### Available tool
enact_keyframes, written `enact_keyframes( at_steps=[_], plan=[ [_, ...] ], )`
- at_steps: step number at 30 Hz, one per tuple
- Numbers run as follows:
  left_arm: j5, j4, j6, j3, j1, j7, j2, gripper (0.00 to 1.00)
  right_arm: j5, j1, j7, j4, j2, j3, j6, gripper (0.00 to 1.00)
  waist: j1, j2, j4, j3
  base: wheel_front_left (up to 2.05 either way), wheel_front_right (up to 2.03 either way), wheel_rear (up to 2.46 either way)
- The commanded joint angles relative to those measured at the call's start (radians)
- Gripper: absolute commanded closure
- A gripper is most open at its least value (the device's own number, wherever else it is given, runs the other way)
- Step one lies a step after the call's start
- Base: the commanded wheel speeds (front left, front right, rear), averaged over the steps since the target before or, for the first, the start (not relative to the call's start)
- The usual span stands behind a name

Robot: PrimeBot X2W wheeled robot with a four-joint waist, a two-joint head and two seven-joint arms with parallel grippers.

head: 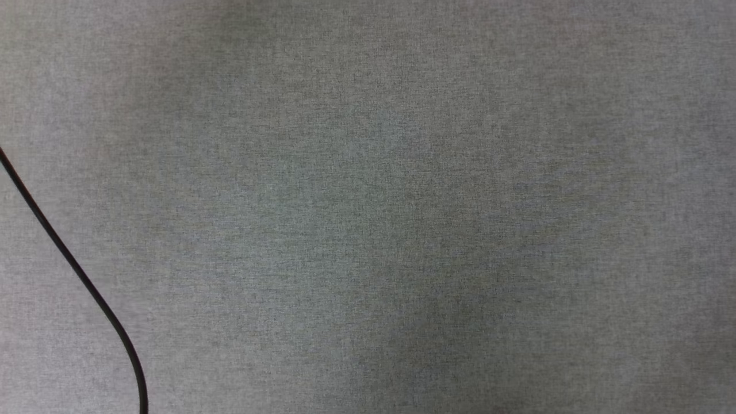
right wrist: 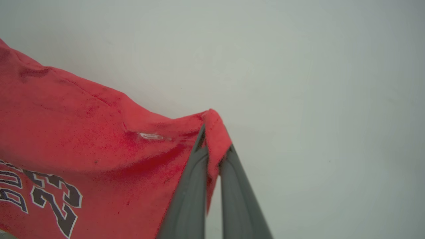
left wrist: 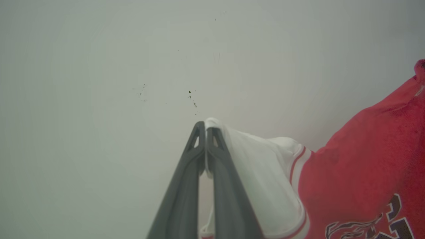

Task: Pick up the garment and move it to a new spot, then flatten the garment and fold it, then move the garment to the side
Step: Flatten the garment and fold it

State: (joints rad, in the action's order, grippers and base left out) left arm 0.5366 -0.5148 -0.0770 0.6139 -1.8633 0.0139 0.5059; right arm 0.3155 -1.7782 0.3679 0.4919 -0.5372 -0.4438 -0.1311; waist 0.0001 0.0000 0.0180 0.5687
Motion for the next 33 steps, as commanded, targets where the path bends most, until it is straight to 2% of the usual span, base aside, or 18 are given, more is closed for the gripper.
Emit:
enact_keyframes(
  at_steps=[1, 5, 9, 15, 20, 25, 29, 33],
  plan=[
    [-0.006, -0.027, -0.008, 0.006, -0.018, 0.015, -0.003, 1.00, 0.001, -0.025, -0.017, 0.025, 0.006, -0.012, 0.001, 1.00, -0.0001, 0.0000, 0.003, 0.005, 0.00, 0.00, 0.00],
    [0.006, -0.090, -0.024, 0.022, -0.007, 0.042, -0.019, 1.00, 0.028, -0.036, -0.056, 0.101, 0.023, -0.041, 0.001, 1.00, -0.0001, 0.0000, 0.006, 0.013, 0.00, 0.00, 0.00],
    [0.021, -0.142, -0.035, 0.048, 0.054, 0.074, -0.029, 1.00, 0.063, 0.019, -0.098, 0.172, 0.046, -0.075, 0.001, 1.00, -0.0001, 0.0000, 0.000, 0.010, 0.00, 0.00, 0.00],
    [0.053, -0.184, -0.044, 0.083, 0.229, 0.138, -0.033, 1.00, 0.116, 0.154, -0.185, 0.257, 0.085, -0.131, 0.001, 1.00, -0.0001, 0.0000, -0.007, -0.015, 0.00, 0.00, 0.00],
    [0.090, -0.181, -0.038, 0.103, 0.425, 0.191, -0.043, 1.00, 0.181, 0.318, -0.256, 0.276, 0.088, -0.184, 0.001, 1.00, -0.0001, 0.0000, 0.000, -0.054, 0.00, 0.00, 0.00],
    [0.116, -0.136, -0.006, 0.124, 0.649, 0.220, -0.042, 1.00, 0.238, 0.506, -0.301, 0.242, 0.053, -0.267, 0.001, 1.00, -0.0001, 0.0000, 0.007, -0.110, 0.00, 0.00, 0.00],
    [0.133, -0.052, 0.039, 0.147, 0.843, 0.231, -0.037, 1.00, 0.279, 0.664, -0.318, 0.190, 0.007, -0.316, 0.001, 1.00, -0.0001, 0.0000, 0.015, -0.170, 0.00, 0.00, 0.00],
    [0.170, 0.050, 0.094, 0.143, 1.037, 0.236, -0.003, 1.00, 0.314, 0.809, -0.332, 0.141, -0.027, -0.337, 0.001, 1.00, -0.0001, 0.0000, 0.009, -0.225, 0.00, 0.00, 0.00]
  ],
)
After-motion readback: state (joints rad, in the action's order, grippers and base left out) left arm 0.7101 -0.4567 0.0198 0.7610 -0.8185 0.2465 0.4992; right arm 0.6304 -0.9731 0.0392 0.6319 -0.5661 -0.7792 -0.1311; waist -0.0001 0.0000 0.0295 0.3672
